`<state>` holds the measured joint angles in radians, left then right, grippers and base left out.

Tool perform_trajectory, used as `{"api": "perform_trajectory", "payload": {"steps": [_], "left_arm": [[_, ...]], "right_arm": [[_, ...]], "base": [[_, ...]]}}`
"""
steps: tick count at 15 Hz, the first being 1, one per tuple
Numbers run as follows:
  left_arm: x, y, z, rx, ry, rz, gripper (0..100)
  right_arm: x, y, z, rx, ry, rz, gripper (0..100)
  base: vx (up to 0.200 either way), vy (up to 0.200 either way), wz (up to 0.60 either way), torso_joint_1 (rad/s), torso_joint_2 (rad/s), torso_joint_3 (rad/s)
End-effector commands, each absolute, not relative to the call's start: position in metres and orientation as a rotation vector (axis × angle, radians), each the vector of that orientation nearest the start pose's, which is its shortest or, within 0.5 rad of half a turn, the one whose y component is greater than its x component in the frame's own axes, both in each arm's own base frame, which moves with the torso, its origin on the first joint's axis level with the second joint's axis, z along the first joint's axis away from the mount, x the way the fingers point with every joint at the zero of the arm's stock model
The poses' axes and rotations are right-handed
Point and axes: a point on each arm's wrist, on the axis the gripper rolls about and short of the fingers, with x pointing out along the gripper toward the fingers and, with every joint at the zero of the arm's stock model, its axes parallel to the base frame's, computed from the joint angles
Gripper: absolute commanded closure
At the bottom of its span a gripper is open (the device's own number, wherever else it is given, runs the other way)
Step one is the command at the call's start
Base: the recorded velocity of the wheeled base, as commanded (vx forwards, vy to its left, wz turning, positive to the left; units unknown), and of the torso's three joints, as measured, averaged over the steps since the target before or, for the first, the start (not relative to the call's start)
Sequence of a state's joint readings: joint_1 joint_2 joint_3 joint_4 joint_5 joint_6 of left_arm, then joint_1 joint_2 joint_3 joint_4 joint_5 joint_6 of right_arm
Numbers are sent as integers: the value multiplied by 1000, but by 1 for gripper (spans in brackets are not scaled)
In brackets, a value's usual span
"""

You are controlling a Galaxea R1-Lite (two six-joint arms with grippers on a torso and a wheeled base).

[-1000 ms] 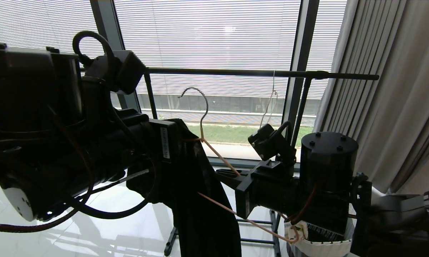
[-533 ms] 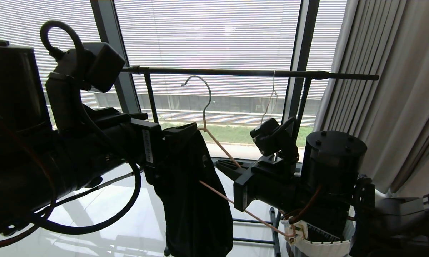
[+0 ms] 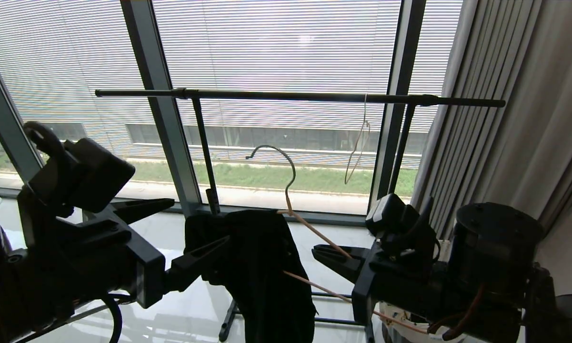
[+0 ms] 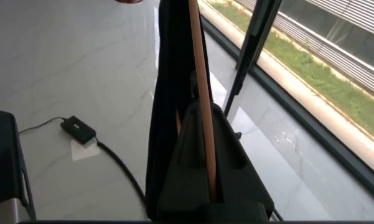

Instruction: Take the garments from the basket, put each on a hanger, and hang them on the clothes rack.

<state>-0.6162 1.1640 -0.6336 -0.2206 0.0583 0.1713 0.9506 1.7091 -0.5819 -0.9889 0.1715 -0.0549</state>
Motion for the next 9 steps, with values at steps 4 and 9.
{"api": "perform_trajectory", "payload": {"steps": [4,9], "left_arm": [[99,-80,194,349,224,-797,0],[104,-84,182,403,269,-828,0]], "right_arm": [[141,213,154,-183,80,1196,100],[116,224,152,-234,42,1301,100]], "base": [[0,0,0,0,0,0],[0,0,0,0,0,0]]}}
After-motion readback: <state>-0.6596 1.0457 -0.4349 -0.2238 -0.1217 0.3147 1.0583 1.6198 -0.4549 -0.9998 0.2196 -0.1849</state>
